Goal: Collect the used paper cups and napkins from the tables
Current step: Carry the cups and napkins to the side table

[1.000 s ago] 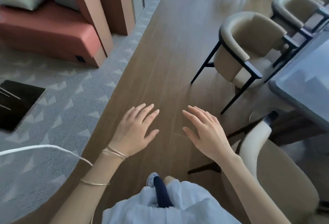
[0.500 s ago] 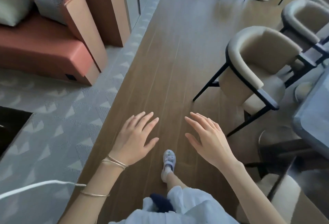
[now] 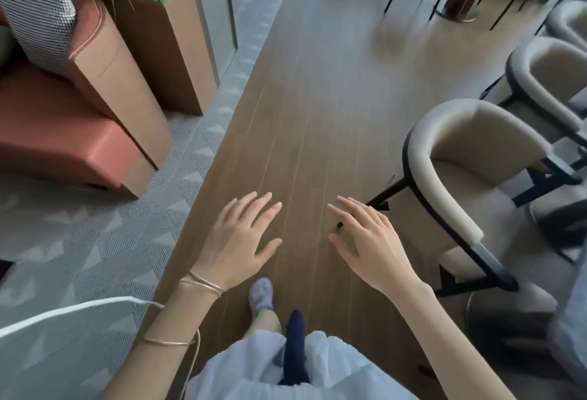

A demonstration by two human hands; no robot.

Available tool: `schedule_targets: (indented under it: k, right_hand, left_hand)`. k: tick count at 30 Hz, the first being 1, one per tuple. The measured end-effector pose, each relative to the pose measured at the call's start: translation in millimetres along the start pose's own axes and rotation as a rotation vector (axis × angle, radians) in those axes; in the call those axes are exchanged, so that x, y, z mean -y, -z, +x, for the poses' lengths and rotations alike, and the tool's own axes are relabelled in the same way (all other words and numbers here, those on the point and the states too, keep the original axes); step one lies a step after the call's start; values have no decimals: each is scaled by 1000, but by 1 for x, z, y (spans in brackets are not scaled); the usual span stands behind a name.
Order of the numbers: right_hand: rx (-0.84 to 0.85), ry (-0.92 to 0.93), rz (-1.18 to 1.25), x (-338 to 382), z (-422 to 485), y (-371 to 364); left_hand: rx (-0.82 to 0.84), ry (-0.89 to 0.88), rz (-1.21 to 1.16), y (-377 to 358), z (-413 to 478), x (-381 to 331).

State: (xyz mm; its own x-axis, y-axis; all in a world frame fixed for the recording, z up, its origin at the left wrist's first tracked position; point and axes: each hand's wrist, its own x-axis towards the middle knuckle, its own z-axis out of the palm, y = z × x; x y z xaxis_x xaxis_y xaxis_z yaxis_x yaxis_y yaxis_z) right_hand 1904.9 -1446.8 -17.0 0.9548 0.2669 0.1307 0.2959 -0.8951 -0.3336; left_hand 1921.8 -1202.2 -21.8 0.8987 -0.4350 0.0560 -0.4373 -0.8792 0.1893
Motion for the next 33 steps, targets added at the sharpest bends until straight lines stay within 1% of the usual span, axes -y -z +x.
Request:
schedule_targets:
  k: [5, 9, 16, 20, 27, 33]
  right_hand:
    - [7, -30, 1, -28, 83, -17]
    - [22, -41, -8, -47, 170, -19]
    - [-89, -62, -16, -75, 321, -13]
    - [-121, -75, -12, -92, 377, -20]
    - [-55, -60, -36, -148, 475, -36]
    - [-51, -37, -12, -211, 595, -11]
  left_hand:
    - [10, -23, 1, -8, 85, 48]
    - [25, -22, -15, -4, 164, 94]
    - [-21, -71, 7, 25, 306, 165]
    - [-41, -91, -5, 27, 365, 190]
    - [-6, -94, 11, 4, 466, 233]
    - [-34, -74, 21, 14, 595, 256]
